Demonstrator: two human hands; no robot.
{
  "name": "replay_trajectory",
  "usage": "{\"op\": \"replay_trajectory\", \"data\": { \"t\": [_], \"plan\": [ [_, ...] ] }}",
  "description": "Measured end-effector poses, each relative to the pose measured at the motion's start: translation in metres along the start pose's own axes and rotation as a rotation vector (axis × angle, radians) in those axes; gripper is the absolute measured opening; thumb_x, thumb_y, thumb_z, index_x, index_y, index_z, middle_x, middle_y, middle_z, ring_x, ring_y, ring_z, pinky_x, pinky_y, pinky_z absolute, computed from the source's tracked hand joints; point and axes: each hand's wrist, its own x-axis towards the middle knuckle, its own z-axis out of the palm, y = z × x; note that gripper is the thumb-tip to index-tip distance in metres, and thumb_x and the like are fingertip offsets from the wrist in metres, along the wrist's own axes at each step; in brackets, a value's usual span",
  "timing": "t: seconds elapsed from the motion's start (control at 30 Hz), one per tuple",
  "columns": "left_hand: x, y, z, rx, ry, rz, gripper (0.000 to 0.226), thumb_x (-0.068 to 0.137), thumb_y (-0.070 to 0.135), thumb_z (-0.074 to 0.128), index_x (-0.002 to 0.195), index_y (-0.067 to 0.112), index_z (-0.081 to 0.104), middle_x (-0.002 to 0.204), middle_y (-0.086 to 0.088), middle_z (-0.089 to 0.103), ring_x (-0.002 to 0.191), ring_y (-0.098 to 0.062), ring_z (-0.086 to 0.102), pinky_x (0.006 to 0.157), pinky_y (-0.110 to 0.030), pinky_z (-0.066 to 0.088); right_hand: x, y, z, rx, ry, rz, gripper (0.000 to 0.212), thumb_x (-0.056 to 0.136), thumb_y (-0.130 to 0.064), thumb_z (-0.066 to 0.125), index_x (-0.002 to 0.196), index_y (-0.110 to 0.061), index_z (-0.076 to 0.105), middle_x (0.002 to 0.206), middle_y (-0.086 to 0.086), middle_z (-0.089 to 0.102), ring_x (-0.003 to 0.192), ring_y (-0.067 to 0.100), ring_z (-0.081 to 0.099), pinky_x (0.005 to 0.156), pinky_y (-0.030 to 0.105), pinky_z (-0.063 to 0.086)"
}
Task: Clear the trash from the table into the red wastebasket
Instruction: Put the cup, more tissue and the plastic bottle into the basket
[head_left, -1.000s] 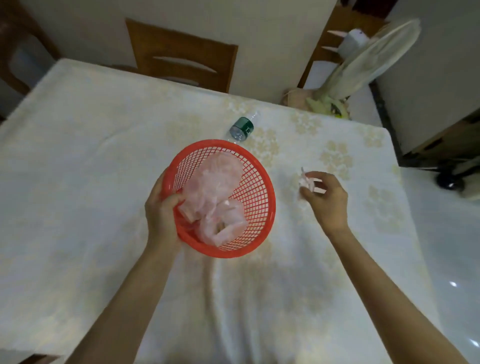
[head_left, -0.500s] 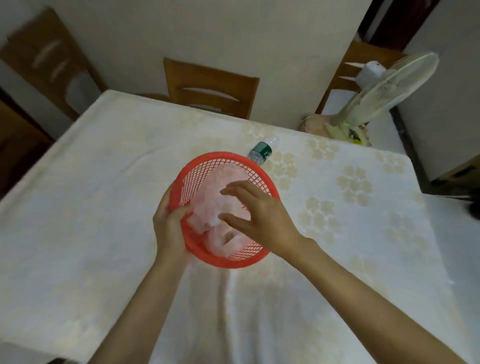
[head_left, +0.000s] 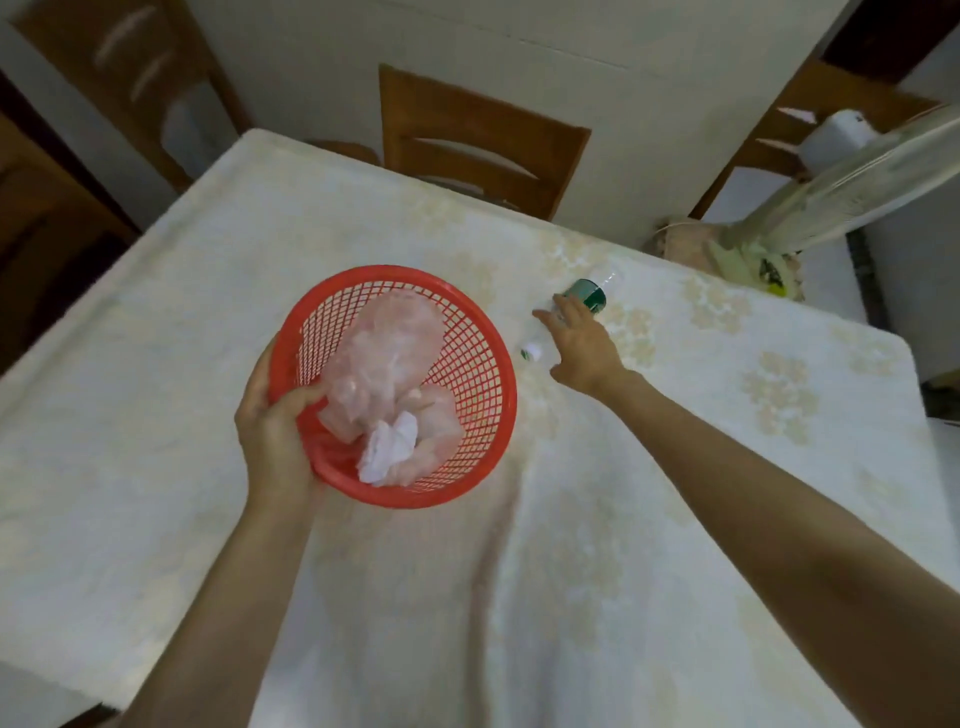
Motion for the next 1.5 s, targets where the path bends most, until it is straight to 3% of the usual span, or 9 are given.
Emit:
{"op": "replay_trajectory", "data": {
  "t": [0.17,0.37,0.57,0.83,0.93,1.03,1.2,1.3,1.5],
  "plan": [
    [0.004,-0.005,-0.008,-0.025,0.006,-0.009,0.062,0.071,-0.011,0.048,0.128,0.011,0.059,0.120,-0.006,0.067,0.105,-0.020,0.066,0.083,-0.026,0.055,0.028,0.007,0.035,-0.363,-0.155,-0.080,0.078,0.082,-0.014,0.065,0.147,-0.024,0.023,0.160,0.010,0.010,0.148,0.031,0.004,0.119,0.054,0.013],
    [-0.003,-0.004,-0.011,-0.046,0.019,-0.036,0.062,0.074,-0.016,0.043,0.130,0.009,0.058,0.116,-0.004,0.069,0.106,-0.022,0.066,0.092,-0.033,0.054,0.046,0.012,0.048,-0.472,-0.052,-0.207,0.046,0.087,-0.014,0.059,0.131,-0.023,0.051,0.153,0.006,0.034,0.146,0.028,0.018,0.117,0.053,0.012],
    [-0.003,-0.003,-0.002,-0.018,0.001,-0.030,0.058,0.072,-0.011,0.048,0.118,0.018,0.065,0.113,0.000,0.071,0.103,-0.019,0.067,0.082,-0.028,0.055,0.025,0.023,0.030,0.059,0.308,-0.122,0.040,0.076,-0.010,0.074,0.114,-0.013,0.065,0.131,0.015,0.060,0.126,0.034,0.052,0.108,0.048,0.037],
    [-0.037,-0.012,0.032,0.034,-0.095,-0.045,0.059,0.066,-0.006,0.052,0.117,0.018,0.067,0.114,0.000,0.072,0.107,-0.022,0.065,0.095,-0.036,0.049,-0.081,0.039,-0.060,0.606,0.602,0.106,0.036,0.081,-0.019,0.073,0.115,-0.013,0.063,0.119,0.009,0.065,0.103,0.024,0.062,0.087,0.033,0.055],
    [-0.066,-0.015,0.047,0.061,-0.138,-0.056,0.054,0.068,-0.008,0.051,0.107,0.025,0.070,0.100,0.011,0.075,0.093,-0.012,0.068,0.084,-0.028,0.053,-0.137,0.042,-0.103,0.795,0.714,0.150,0.031,0.080,-0.016,0.073,0.110,-0.018,0.064,0.107,0.005,0.068,0.090,0.007,0.063,0.077,0.018,0.056],
    [-0.102,-0.020,0.060,0.074,-0.167,-0.069,0.055,0.062,-0.002,0.051,0.103,0.029,0.071,0.104,0.007,0.074,0.100,-0.021,0.066,0.086,-0.033,0.051,-0.202,0.044,-0.143,0.892,0.845,0.171,0.028,0.080,-0.020,0.073,0.105,-0.023,0.061,0.097,-0.010,0.064,0.082,-0.010,0.061,0.068,0.005,0.051],
    [-0.177,-0.032,0.078,0.113,-0.256,-0.061,0.055,0.061,0.002,0.052,0.098,0.035,0.074,0.102,0.013,0.074,0.104,-0.020,0.066,0.087,-0.033,0.050,-0.318,0.056,-0.175,0.990,0.996,0.144,0.035,0.080,-0.028,0.070,0.108,-0.008,0.061,0.102,0.005,0.066,0.089,0.005,0.064,0.074,0.015,0.055],
    [-0.231,-0.042,0.088,0.098,-0.284,-0.085,0.057,0.065,-0.004,0.052,0.110,0.026,0.070,0.112,-0.001,0.072,0.105,-0.025,0.065,0.084,-0.033,0.051,-0.375,0.065,-0.166,1.108,0.984,0.134,0.043,0.077,-0.033,0.067,0.109,-0.005,0.061,0.106,0.012,0.067,0.094,0.016,0.066,0.076,0.022,0.058],
    [-0.343,-0.070,0.094,0.068,-0.336,-0.118,0.064,0.062,-0.003,0.051,0.123,0.013,0.064,0.120,-0.013,0.069,0.108,-0.033,0.065,0.096,-0.046,0.051,-0.465,0.077,-0.102,1.282,0.681,0.118,0.024,0.082,-0.004,0.068,0.105,-0.009,0.060,0.101,0.002,0.068,0.095,0.014,0.067,0.072,0.021,0.058]
  ]
}}
